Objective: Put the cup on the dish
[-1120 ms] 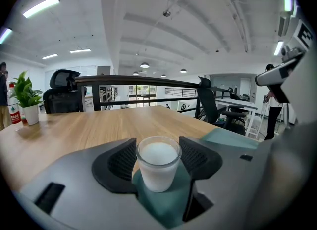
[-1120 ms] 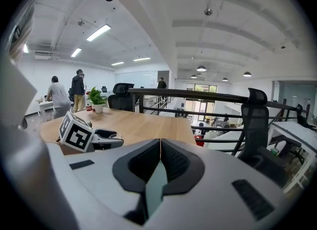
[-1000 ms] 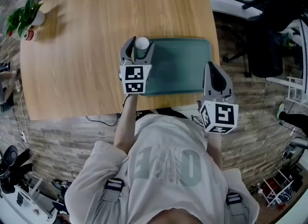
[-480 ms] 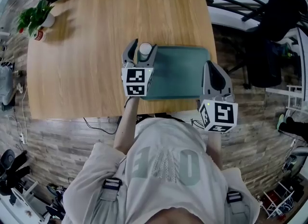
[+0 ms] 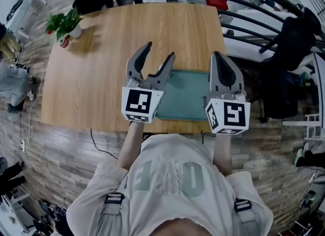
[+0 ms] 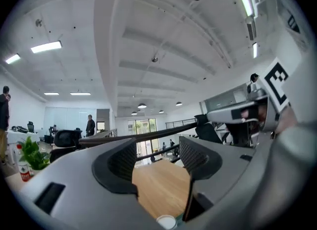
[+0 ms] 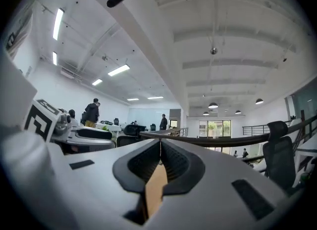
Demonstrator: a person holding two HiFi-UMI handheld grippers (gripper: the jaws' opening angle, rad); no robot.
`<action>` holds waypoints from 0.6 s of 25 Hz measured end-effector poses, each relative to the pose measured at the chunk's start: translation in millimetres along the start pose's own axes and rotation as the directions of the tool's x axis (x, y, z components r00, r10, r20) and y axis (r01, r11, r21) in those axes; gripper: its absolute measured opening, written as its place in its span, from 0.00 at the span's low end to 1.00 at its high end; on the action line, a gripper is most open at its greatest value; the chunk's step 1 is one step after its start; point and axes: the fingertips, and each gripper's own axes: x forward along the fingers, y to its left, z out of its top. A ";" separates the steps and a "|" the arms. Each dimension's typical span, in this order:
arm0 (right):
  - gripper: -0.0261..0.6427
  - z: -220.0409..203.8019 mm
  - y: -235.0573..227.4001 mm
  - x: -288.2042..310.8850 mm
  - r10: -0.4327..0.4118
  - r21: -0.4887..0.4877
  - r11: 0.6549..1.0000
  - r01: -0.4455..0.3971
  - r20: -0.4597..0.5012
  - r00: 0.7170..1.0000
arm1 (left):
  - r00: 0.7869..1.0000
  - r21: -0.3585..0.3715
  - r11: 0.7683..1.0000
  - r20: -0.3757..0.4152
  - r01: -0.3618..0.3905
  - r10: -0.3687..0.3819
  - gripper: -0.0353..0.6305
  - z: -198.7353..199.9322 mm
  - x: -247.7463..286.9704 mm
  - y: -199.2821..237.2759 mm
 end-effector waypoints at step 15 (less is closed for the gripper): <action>0.07 45.8 39.6 9.5 0.044 0.001 0.999 -0.045 0.153 0.987 | 0.933 -0.024 0.957 0.215 -0.290 0.288 0.07 98.6 -74.0 64.7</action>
